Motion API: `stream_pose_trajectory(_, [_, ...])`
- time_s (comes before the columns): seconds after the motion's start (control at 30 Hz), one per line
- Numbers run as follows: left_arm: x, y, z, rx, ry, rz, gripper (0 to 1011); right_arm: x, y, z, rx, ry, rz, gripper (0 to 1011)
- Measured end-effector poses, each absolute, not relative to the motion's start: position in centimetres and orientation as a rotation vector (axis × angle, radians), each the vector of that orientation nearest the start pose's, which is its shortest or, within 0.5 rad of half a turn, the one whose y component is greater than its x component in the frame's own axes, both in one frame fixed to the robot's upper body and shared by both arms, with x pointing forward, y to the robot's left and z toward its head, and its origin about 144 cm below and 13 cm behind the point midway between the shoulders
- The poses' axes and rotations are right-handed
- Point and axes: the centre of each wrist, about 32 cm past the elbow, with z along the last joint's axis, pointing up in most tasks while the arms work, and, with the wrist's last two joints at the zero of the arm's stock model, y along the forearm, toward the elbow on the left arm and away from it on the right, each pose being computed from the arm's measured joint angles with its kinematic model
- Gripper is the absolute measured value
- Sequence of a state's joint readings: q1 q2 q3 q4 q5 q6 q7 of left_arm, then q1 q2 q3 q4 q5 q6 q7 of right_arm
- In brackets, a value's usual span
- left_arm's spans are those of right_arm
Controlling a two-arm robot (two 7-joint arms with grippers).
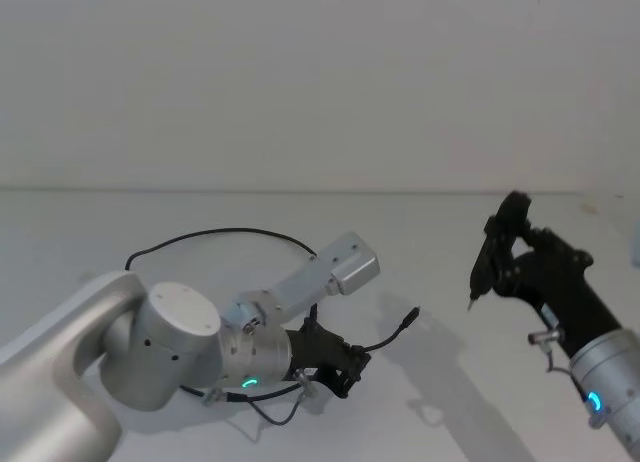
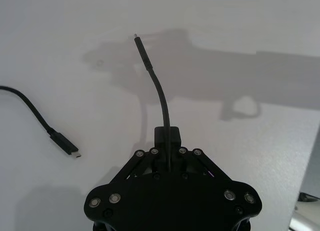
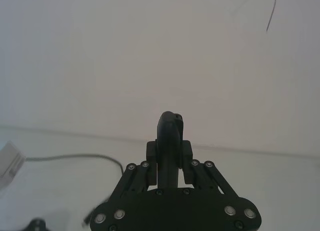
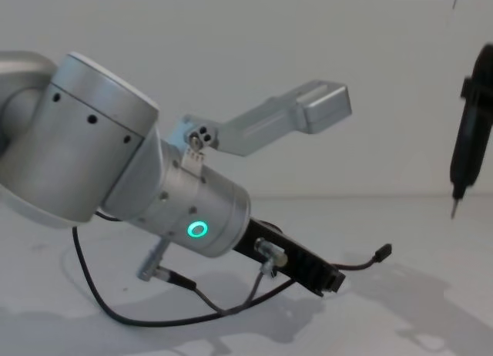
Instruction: Pick up the data cable with the one hand.
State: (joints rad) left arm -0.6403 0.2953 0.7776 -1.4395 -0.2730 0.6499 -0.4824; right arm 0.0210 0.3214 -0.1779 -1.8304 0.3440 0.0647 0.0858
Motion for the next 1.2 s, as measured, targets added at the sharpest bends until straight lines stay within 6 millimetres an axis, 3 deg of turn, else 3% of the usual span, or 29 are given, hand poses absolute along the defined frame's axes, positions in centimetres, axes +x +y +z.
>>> stream_pose_trajectory(0.37, [54.4,13.3,127.3,0.561,-0.041,0.481,41,46.1,-24.8,126.1,0.243,-0.067,-1.209,279])
stream_pose_trajectory(0.6, [54.1,14.3,128.1,0.537,-0.067,0.474,41,46.6,-25.2,127.5,0.283,-0.025,-1.200,279])
stream_pose_trajectory(1.2, [53.8,15.3,129.2,0.506,-0.094,0.470,41,47.7,-25.4,128.4,0.326,0.113,-1.169,279])
